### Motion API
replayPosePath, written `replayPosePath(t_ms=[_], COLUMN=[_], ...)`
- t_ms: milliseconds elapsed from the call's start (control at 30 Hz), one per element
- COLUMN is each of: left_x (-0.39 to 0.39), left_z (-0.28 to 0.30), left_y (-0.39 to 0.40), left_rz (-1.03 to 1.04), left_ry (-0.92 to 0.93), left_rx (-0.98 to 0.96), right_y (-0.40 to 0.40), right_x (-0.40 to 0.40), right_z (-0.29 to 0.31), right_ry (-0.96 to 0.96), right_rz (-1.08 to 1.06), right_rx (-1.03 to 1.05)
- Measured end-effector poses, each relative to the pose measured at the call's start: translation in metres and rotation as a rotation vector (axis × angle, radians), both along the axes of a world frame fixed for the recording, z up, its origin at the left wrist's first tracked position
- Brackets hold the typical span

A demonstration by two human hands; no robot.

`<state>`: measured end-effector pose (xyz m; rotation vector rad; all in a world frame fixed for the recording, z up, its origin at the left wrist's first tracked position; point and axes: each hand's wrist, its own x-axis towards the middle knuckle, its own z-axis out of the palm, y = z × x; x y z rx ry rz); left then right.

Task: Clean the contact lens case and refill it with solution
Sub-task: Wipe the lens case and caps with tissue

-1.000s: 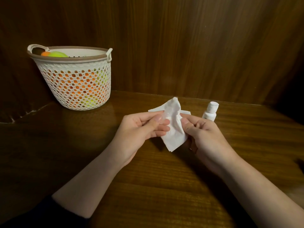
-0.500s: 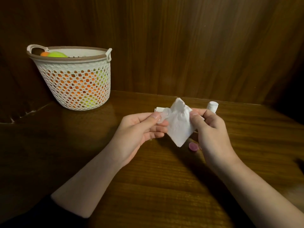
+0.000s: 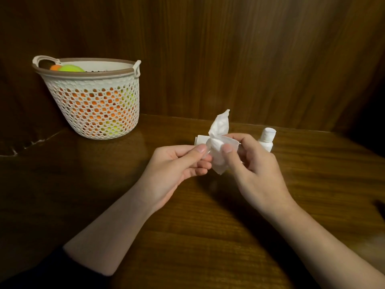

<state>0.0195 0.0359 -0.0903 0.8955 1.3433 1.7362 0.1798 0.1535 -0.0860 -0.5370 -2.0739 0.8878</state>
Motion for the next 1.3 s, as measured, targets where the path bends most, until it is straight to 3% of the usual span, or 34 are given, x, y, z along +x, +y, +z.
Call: replayPosePath(t_ms=[133, 300, 533, 733, 800, 933, 1133, 1300], left_x=[-0.001, 0.001, 0.004, 0.003, 0.001, -0.002, -0.001, -0.003], left_z=[0.0, -0.004, -0.001, 0.001, 0.001, 0.003, 0.003, -0.002], left_y=[0.0, 0.0, 0.001, 0.0, -0.001, -0.001, 0.0, -0.001], left_rz=[0.036, 0.019, -0.013, -0.021, -0.028, -0.033, -0.087, -0.08], left_ry=[-0.05, 0.003, -0.056, -0.072, -0.083, -0.121, -0.155, -0.169], left_rx=[0.0, -0.021, -0.019, 0.008, 0.021, 0.03, 0.038, -0.031], right_y=[-0.002, 0.003, 0.009, 0.004, 0.001, 0.003, 0.006, 0.011], right_x=[-0.001, -0.004, -0.001, 0.001, 0.001, -0.001, 0.0, 0.0], right_z=[0.0, 0.0, 0.001, -0.001, -0.003, -0.003, 0.001, 0.004], right_ry=[-0.132, -0.215, -0.082, 0.113, 0.106, -0.004, 0.156, -0.048], right_rz=[0.07, -0.032, 0.015, 0.266, 0.258, 0.105, 0.262, 0.12], right_rx=[0.101, 0.21, -0.038, -0.425, -0.365, -0.035, -0.252, 0.035])
